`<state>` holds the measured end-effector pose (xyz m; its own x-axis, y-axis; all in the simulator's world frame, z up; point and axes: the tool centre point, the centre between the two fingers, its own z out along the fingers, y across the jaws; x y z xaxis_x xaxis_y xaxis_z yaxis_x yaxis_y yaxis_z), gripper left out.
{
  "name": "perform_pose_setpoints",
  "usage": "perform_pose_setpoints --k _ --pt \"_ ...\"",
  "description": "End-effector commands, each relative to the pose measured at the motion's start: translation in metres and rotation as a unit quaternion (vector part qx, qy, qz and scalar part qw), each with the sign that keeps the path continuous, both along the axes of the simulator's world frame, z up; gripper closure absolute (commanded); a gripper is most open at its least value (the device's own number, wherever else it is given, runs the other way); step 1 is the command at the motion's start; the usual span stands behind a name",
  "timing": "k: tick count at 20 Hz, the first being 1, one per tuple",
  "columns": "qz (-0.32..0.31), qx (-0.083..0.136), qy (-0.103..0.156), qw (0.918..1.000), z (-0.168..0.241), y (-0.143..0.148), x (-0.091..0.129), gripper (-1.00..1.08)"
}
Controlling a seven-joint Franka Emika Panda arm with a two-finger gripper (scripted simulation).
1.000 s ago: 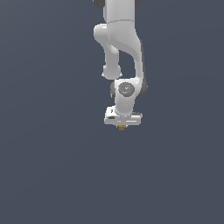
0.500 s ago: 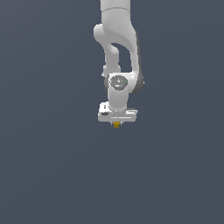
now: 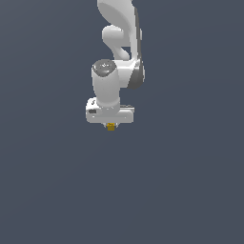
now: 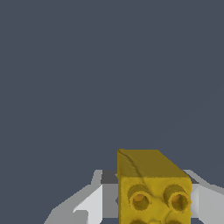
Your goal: Pick up the object and move it to a goal position.
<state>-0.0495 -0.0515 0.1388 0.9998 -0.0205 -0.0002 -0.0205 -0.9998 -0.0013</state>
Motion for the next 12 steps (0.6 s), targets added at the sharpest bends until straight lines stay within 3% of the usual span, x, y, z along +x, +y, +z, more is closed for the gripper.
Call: perform_pose_setpoints --k 1,12 --pt "0.0 0.0 0.0 1.0 0.024 -0.022 0.001 1.08" --pt "0.0 0.0 0.0 1.0 0.127 -0.118 0.007 1.08"
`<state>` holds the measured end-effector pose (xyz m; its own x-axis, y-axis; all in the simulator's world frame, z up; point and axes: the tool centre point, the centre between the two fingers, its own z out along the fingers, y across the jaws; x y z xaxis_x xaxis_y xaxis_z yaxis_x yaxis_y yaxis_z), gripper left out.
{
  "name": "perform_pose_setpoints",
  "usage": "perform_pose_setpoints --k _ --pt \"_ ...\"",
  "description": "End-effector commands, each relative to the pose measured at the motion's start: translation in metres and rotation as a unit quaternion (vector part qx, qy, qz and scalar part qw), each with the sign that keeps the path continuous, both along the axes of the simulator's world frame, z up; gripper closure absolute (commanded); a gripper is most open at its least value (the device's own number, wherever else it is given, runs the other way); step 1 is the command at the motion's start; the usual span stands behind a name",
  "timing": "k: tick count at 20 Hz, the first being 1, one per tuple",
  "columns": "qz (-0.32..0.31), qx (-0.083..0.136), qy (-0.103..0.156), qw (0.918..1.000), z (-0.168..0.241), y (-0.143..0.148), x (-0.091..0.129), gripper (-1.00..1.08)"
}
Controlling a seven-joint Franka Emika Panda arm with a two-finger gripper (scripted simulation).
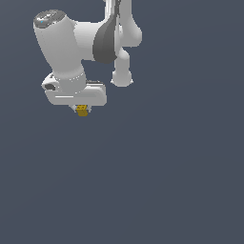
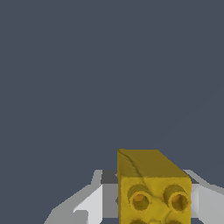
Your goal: Pick up the object and move it to a goal position.
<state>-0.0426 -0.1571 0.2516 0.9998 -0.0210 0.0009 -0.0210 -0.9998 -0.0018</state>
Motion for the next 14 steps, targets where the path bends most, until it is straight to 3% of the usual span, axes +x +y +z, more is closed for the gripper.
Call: perform_pose_setpoints --k 1,7,14 --pt "0.0 0.0 0.0 1.0 0.022 -0.02 0.001 1.08" --pt "0.0 -0.001 0.0 1.0 0.06 -0.056 0.006 1.08" --pt "0.0 -0.001 0.0 1.0 0.082 -0.078 0.01 1.08"
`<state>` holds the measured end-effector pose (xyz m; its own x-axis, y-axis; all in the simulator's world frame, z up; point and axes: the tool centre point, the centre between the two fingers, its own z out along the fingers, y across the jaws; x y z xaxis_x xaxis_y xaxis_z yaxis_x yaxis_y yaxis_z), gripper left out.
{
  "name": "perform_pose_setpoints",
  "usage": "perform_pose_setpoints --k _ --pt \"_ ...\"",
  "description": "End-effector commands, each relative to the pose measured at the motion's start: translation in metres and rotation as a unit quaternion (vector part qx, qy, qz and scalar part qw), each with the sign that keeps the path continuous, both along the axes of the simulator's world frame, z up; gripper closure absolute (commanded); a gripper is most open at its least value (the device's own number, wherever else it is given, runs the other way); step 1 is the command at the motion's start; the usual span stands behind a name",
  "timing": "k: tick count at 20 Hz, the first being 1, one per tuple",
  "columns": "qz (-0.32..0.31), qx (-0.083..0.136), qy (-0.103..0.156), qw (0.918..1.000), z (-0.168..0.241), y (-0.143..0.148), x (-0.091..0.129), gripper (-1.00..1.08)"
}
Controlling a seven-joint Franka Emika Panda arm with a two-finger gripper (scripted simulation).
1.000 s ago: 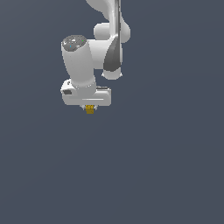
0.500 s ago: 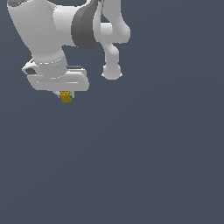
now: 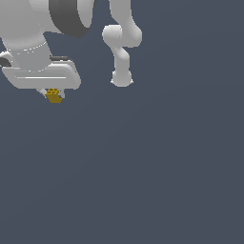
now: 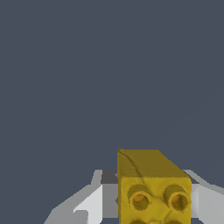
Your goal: Pick up the object and move it to a goal position.
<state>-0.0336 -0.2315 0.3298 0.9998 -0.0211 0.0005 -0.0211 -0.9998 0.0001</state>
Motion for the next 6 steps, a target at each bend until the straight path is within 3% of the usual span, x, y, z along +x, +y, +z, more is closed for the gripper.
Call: perform_pose_setpoints --k 1,6 --pt "0.001 0.0 0.0 1.0 0.0054 -0.0048 0.0013 1.08" --pt "0.001 0.0 0.0 1.0 0.0088 -0.0082 0.0023 1.08"
